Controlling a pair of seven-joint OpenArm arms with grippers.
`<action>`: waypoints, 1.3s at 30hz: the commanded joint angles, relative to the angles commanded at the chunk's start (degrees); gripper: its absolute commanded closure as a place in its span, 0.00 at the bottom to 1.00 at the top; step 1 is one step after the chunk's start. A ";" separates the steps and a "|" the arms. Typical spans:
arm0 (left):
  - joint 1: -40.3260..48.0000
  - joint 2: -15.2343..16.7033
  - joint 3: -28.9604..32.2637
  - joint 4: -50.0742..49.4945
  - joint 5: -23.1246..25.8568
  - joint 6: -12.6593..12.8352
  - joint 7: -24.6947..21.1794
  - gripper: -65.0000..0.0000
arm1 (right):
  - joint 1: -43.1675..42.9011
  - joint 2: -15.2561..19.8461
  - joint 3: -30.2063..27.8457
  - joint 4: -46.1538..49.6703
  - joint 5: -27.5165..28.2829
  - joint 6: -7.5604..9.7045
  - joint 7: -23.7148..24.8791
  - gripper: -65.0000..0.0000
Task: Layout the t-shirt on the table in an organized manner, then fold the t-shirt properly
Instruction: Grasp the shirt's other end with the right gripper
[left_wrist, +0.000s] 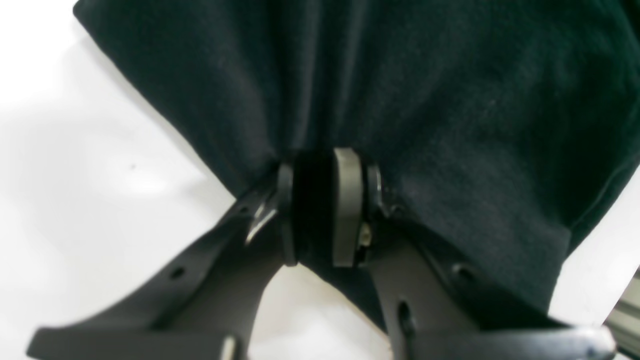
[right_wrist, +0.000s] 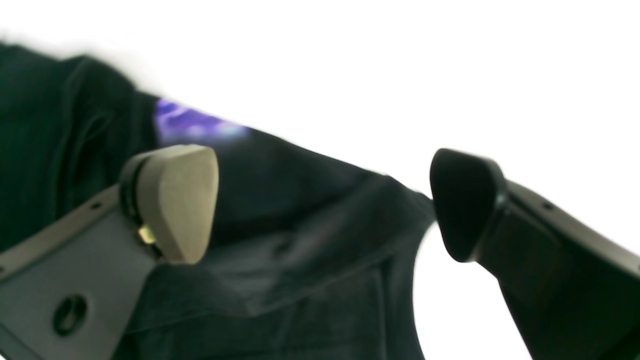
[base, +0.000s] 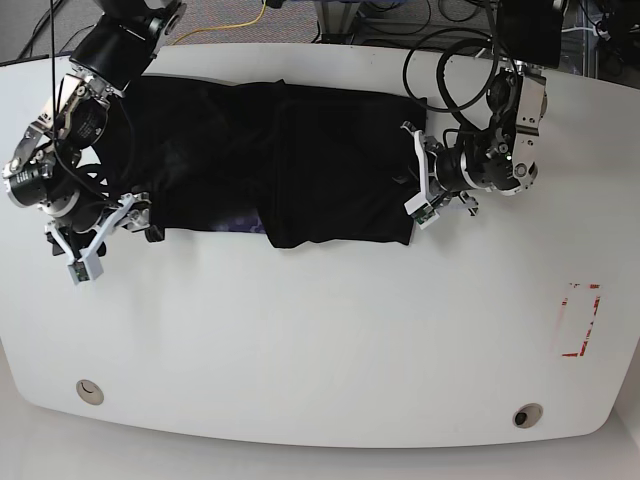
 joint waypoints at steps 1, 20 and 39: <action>0.09 -0.09 0.00 0.00 0.00 0.00 0.00 0.87 | -0.18 0.18 1.58 -2.11 0.79 0.00 0.00 0.00; 0.62 -2.90 -6.68 -5.54 -0.18 0.00 0.00 0.87 | -2.64 10.20 9.41 -32.53 9.41 0.00 0.00 0.00; 0.88 -2.99 -6.77 -5.27 -0.18 0.00 0.00 0.87 | -6.86 2.55 4.13 -32.18 9.76 0.00 0.00 0.00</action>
